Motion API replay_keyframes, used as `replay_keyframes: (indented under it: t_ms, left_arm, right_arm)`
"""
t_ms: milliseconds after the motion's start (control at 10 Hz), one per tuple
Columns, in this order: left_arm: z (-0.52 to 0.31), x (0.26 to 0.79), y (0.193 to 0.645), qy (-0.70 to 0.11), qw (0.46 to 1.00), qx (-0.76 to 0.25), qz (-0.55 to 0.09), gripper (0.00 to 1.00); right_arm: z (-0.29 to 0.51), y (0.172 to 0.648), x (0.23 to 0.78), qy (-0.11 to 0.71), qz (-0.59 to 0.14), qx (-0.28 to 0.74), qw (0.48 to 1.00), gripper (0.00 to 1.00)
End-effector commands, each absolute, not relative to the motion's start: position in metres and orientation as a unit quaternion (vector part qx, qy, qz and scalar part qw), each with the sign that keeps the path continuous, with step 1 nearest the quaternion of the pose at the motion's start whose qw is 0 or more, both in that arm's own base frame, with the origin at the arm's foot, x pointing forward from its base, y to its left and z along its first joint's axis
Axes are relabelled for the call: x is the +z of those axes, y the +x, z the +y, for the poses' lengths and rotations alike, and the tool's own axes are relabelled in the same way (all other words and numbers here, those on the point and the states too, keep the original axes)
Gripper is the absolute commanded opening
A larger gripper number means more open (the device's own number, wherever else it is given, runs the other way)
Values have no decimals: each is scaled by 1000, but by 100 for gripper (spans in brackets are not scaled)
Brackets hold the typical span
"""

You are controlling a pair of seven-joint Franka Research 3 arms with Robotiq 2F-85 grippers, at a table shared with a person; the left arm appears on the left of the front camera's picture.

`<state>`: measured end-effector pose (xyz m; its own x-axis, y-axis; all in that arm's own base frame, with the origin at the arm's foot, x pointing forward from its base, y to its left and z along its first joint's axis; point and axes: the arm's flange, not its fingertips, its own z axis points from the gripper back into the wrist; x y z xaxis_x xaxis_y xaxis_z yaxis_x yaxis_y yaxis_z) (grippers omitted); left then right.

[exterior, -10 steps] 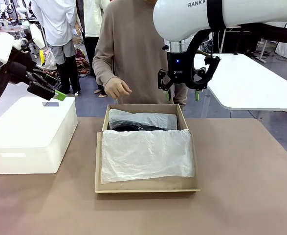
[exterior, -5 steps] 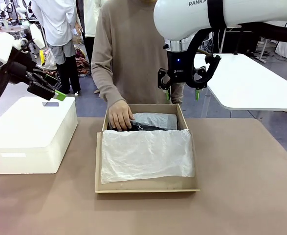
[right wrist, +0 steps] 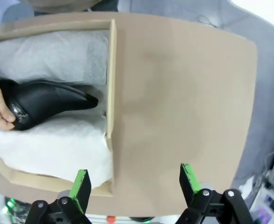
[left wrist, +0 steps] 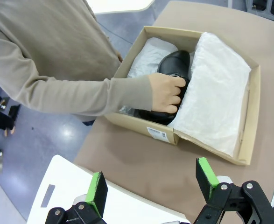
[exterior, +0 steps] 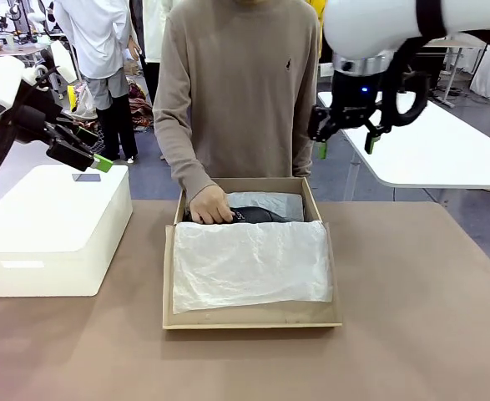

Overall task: Pack the shoes into the box.
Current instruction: Close the Shoes Box.

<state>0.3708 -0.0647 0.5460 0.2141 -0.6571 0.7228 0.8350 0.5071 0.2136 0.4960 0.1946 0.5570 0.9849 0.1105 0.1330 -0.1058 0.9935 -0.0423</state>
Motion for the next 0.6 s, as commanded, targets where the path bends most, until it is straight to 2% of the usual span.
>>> replay_keyframes:
  t_ms: [0,500]
  left_arm:
    - [-63,545,372,-116,766,-489,-401,100]
    - [-63,545,372,-116,766,-489,-401,100]
  right_arm:
    - [162,488,544,15,-74,122,990,100]
    - [109,489,518,31,-126,277,952,100]
